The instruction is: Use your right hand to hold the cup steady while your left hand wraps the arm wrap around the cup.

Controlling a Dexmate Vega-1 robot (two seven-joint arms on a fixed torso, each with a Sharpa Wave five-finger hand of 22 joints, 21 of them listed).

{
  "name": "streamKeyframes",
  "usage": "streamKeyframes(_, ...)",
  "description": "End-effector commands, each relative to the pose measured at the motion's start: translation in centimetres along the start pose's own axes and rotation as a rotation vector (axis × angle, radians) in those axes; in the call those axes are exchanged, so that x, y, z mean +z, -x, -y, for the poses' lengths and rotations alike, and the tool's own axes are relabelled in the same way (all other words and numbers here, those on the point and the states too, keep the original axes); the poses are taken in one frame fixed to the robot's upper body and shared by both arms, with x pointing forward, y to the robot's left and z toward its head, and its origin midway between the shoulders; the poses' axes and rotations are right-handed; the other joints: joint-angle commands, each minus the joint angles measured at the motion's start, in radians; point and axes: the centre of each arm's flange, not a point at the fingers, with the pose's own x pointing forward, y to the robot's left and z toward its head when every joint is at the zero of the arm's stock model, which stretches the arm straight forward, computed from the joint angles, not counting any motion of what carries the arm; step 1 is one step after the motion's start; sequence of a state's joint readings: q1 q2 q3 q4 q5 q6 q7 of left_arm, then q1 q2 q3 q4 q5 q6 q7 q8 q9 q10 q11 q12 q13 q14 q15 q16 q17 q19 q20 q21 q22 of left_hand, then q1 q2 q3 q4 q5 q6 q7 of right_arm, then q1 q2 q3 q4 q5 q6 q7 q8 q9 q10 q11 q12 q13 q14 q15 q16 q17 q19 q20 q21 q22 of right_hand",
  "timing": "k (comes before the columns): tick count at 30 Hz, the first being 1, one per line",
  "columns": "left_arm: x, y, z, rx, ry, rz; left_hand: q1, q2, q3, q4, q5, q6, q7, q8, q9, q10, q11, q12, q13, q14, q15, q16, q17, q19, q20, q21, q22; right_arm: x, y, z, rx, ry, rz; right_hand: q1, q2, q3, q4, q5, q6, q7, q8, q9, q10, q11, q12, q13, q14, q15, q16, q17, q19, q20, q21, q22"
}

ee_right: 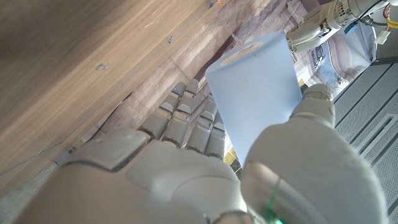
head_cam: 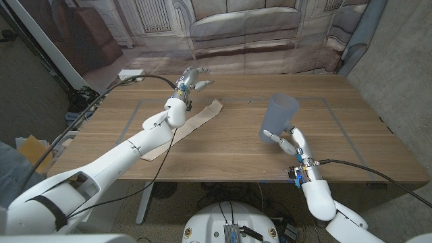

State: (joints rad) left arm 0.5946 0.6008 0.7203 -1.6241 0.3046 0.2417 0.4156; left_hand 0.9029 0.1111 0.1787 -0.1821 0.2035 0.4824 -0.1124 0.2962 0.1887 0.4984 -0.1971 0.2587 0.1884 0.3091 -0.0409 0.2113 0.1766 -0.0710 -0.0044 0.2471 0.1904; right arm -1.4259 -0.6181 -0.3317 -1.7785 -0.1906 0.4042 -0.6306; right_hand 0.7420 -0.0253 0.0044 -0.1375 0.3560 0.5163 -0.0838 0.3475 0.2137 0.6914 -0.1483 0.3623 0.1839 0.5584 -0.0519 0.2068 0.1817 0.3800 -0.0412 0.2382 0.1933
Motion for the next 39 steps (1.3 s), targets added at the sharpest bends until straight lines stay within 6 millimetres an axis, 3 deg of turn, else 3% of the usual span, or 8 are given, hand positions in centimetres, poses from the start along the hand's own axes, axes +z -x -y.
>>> streamKeyframes(1, 1.2, -1.8, -1.0, -0.032, -0.320, 0.001, 0.037, -0.017, 0.014, 0.007, -0.006, 0.011, -0.010, -0.002, 0.002, 0.009, -0.008, -0.015, 0.005, -0.036, -0.092, -0.019, 0.000, -0.046, -0.005, -0.022, -0.001, 0.6, 0.5, 0.6, -0.031, -0.011, -0.004, 0.085, 0.093, 0.020, 0.008, 0.001, 0.148, -0.139, 0.000, 0.003, 0.062, -0.057, 0.006, 0.002, 0.008, -0.108, -0.004, -0.002, 0.007, -0.002, 0.009, 0.005)
streamKeyframes(7, 1.8, -3.1, -1.5, -0.122, -0.390, 0.009, 0.049, -0.033, 0.012, 0.015, -0.008, 0.017, -0.022, -0.007, 0.002, 0.018, -0.010, -0.024, 0.006, -0.059, -0.108, -0.025, 0.000, -0.072, -0.014, -0.034, -0.001, 0.6, 0.6, 0.6, -0.039, -0.024, -0.008, 0.096, 0.094, 0.021, 0.005, -0.006, 0.159, -0.139, -0.002, 0.002, 0.071, -0.057, 0.003, 0.002, 0.032, -0.130, -0.001, -0.003, 0.018, -0.010, 0.012, 0.006)
streamKeyframes(19, 2.0, -4.6, -1.4, -0.248, -0.497, 0.012, 0.057, -0.044, 0.012, 0.022, -0.008, 0.037, -0.031, -0.008, 0.002, 0.042, -0.015, -0.027, 0.007, -0.058, -0.115, -0.021, 0.000, -0.070, -0.024, -0.034, -0.002, 0.3, 0.5, 0.3, -0.026, -0.036, -0.027, 0.100, 0.094, 0.021, 0.004, -0.010, 0.161, -0.139, -0.006, 0.001, 0.075, -0.057, 0.000, 0.001, 0.033, -0.119, -0.005, -0.003, 0.020, -0.013, 0.011, 0.006)
streamKeyframes(39, 2.4, -6.9, 2.3, -0.435, -0.656, 0.075, 0.051, -0.061, 0.003, 0.036, -0.002, 0.063, -0.063, -0.011, 0.002, 0.060, -0.016, -0.038, 0.008, -0.057, -0.127, -0.018, 0.001, -0.060, -0.009, -0.033, -0.003, -0.1, 0.5, 0.0, -0.033, -0.052, -0.051, 0.105, 0.099, 0.022, 0.005, -0.016, 0.159, -0.139, -0.014, 0.000, 0.075, -0.057, -0.006, 0.001, 0.032, -0.113, -0.010, -0.003, 0.021, -0.011, 0.010, 0.006)
